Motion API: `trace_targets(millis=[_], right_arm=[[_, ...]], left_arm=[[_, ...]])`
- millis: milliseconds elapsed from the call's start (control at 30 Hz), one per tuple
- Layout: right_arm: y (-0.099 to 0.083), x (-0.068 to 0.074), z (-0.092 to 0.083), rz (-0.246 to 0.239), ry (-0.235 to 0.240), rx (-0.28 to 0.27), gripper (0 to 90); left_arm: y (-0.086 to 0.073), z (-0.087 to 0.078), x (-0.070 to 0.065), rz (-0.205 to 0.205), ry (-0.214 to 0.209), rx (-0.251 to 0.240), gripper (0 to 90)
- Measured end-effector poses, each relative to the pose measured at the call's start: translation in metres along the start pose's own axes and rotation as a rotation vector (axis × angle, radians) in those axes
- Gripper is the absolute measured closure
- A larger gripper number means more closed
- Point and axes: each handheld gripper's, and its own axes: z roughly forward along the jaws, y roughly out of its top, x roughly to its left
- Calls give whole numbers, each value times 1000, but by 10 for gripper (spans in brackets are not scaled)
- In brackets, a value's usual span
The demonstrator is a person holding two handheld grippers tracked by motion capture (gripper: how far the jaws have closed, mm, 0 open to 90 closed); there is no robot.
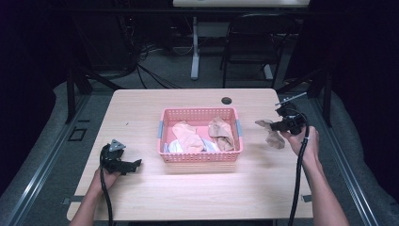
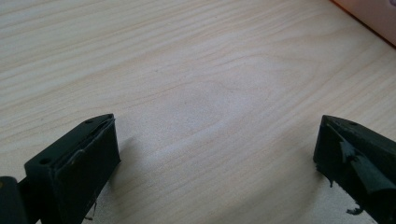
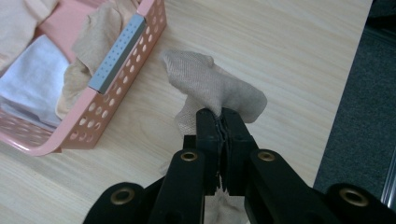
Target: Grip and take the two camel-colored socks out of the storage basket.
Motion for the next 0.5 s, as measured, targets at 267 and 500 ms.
trace_targets(millis=[267, 500], right_arm=[[-6, -2, 22, 0, -13, 76, 878], [-15, -6, 46, 22, -1, 141, 876]], left_arm=[[0, 0, 0, 0, 0, 0, 0], [0, 0, 0, -1, 0, 0, 0]])
